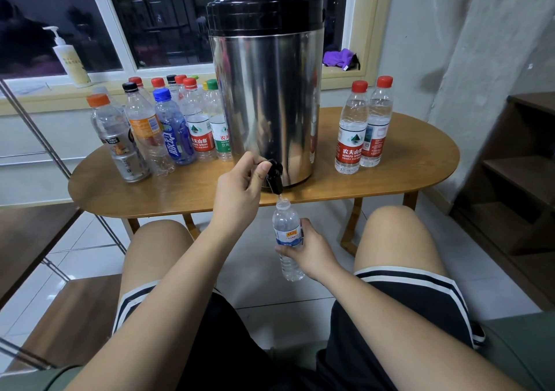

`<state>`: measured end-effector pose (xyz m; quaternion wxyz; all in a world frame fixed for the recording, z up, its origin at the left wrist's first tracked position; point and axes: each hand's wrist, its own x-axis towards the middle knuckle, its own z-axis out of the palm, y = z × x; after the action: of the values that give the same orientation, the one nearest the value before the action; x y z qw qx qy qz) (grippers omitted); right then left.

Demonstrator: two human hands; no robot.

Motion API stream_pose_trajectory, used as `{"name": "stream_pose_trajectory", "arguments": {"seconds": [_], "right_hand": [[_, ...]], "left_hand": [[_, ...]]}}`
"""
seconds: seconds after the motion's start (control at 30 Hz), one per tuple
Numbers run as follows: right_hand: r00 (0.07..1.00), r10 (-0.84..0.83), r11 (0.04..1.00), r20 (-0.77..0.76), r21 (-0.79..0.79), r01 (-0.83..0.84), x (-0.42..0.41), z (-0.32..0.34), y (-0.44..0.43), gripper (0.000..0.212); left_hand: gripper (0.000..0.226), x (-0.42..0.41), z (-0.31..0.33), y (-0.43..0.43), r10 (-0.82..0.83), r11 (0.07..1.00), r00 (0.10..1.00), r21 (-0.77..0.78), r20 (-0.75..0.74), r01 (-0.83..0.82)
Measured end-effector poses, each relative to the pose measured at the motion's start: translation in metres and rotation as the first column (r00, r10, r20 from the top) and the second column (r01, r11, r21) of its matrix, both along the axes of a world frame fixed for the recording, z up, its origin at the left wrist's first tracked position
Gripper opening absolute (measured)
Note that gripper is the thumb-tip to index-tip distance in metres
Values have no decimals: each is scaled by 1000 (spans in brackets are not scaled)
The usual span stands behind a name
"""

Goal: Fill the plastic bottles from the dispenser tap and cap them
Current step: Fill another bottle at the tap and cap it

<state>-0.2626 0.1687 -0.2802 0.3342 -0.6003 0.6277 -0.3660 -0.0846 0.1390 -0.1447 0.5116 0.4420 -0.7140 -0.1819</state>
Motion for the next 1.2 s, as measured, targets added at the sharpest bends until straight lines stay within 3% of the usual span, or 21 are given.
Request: {"name": "stream_pose_trajectory", "arguments": {"seconds": [0.93, 1.2], "right_hand": [[1000, -17, 1000, -13, -19, 17, 3, -1, -4, 60], [1000, -26, 1000, -8, -10, 25, 5, 4, -2, 58]], "left_hand": [[33, 2, 23, -21, 18, 999, 997, 43, 78, -21], [27, 4, 30, -23, -6, 996, 996, 84, 94, -2]]}}
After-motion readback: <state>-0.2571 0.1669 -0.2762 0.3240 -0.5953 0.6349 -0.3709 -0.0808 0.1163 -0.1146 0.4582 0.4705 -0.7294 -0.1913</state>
